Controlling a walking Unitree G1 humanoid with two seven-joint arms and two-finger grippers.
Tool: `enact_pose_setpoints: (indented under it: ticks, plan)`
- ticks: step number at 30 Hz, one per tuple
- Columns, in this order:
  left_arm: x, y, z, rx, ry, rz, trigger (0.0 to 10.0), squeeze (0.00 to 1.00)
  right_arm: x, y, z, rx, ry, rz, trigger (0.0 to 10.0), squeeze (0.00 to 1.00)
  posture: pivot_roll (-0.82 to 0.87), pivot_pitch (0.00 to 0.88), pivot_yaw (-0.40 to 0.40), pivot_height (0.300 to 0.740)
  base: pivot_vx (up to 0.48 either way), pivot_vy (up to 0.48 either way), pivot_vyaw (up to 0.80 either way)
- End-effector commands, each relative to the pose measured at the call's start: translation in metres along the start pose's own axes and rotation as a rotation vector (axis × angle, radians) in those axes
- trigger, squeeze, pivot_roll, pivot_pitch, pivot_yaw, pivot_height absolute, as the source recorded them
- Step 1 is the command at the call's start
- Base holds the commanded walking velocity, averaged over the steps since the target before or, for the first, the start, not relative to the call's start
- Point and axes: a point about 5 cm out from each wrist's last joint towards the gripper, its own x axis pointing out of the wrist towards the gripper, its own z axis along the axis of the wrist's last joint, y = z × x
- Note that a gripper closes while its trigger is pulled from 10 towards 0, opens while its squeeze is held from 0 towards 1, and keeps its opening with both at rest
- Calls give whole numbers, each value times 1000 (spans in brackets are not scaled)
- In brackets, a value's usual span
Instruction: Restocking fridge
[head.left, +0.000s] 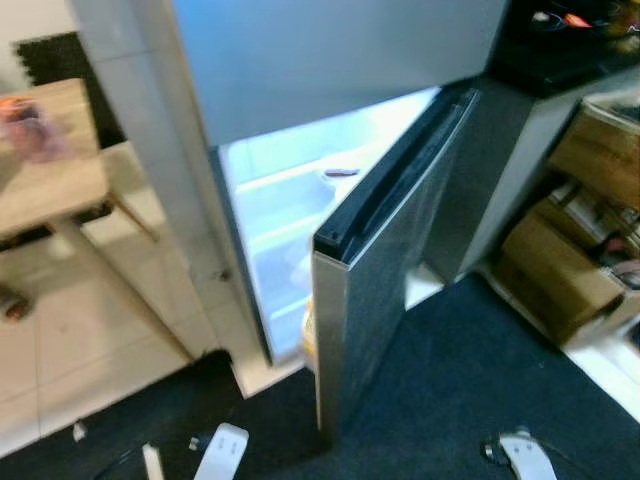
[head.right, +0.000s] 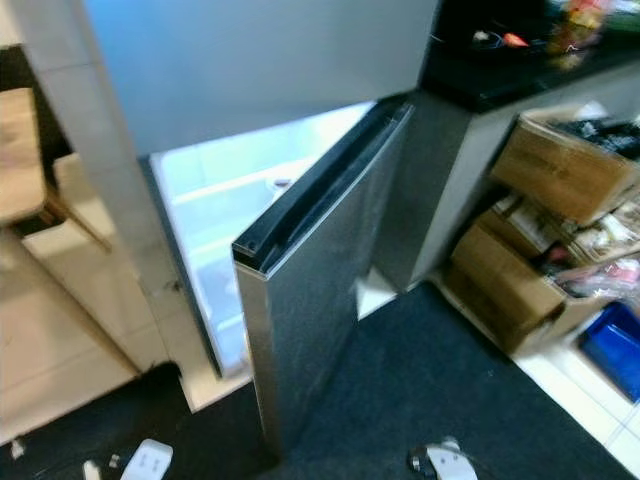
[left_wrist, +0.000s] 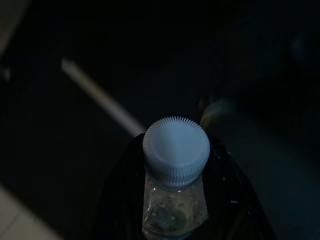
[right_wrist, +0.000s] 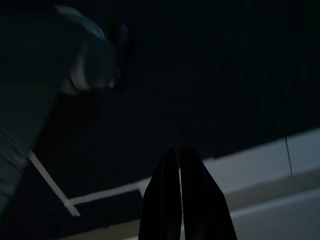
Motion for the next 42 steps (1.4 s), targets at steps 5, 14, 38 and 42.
enact_pose_setpoints:
  ticks: [5,14,38,42]
  plan:
    - [1,3,7,-69,-15,22,10000,0,4,8,-8,-14,11,-11,10000,0,-70,0,-2,740,0,0,0]
    - [-4,52,72,-299,-257,183,10000,0,5,8,-11,-28,16,-72,10000,0,-72,0,-5,740,0,0,0]
    - [-97,100,268,-635,-1274,-228,10000,0,5,3,-6,-34,-37,-196,10000,0,-80,0,-11,740,0,0,0]
    - [-97,76,277,-596,-1294,-420,10000,0,4,2,-3,-36,-54,-201,10000,0,-83,0,-12,740,0,0,0]
